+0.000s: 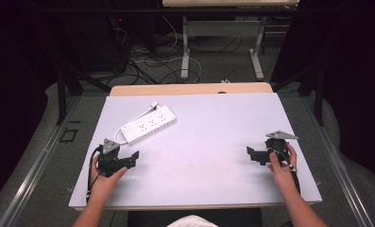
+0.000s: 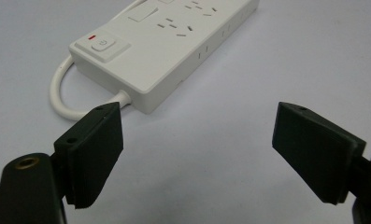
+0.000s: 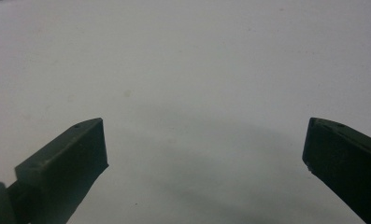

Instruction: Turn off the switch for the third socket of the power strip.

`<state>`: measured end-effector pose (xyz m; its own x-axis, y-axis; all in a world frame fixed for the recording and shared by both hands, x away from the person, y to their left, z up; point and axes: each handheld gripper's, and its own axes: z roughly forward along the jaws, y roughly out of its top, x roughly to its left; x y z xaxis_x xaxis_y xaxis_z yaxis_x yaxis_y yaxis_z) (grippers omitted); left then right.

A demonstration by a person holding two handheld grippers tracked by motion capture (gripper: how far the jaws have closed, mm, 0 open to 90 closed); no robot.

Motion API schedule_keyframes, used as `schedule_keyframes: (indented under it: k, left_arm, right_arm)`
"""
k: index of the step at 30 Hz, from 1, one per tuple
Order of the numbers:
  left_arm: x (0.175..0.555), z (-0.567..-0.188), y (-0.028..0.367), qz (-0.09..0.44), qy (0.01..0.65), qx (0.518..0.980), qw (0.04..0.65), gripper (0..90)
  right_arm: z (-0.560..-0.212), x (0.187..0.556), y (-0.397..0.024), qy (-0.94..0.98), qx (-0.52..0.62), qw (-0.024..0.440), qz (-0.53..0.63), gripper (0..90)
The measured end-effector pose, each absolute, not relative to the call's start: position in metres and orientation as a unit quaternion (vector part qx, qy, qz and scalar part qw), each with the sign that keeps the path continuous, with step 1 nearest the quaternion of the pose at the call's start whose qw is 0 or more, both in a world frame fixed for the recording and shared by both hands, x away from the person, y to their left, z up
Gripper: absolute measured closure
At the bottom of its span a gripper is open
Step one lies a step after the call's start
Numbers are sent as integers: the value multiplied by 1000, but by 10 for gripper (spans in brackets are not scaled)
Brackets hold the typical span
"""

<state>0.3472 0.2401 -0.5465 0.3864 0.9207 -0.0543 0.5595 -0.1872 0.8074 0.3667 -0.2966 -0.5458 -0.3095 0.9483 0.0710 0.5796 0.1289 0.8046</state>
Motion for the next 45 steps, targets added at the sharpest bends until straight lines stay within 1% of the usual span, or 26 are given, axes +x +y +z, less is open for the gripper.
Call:
schedule_keyframes:
  k: [8, 10, 19, 26, 29, 38, 39, 45]
  left_arm:
    - [348, -546, 233, 227, 486, 745, 395, 216]
    - [349, -547, 232, 227, 472, 754, 396, 235]
    - [350, -549, 227, 238, 450, 765, 394, 249]
    - [350, -550, 225, 233, 454, 762, 399, 249]
    - [351, -551, 225, 225, 456, 762, 401, 273]
    - [355, -551, 222, 197, 471, 755, 412, 292]
    - [357, -550, 220, 187, 479, 750, 416, 292]
    - [362, -546, 217, 173, 484, 754, 410, 312]
  right_arm:
    - [-546, 367, -296, 716, 532, 240, 383, 0]
    - [-546, 367, -295, 716, 531, 239, 384, 0]
    - [-546, 367, -294, 716, 531, 241, 384, 0]
    - [-547, 367, -295, 721, 526, 242, 381, 0]
    - [-547, 367, -295, 719, 528, 241, 382, 0]
    - [-547, 367, -294, 716, 530, 241, 384, 0]
    - [-547, 367, -294, 716, 531, 241, 384, 0]
    - [-548, 366, -294, 716, 531, 243, 383, 0]
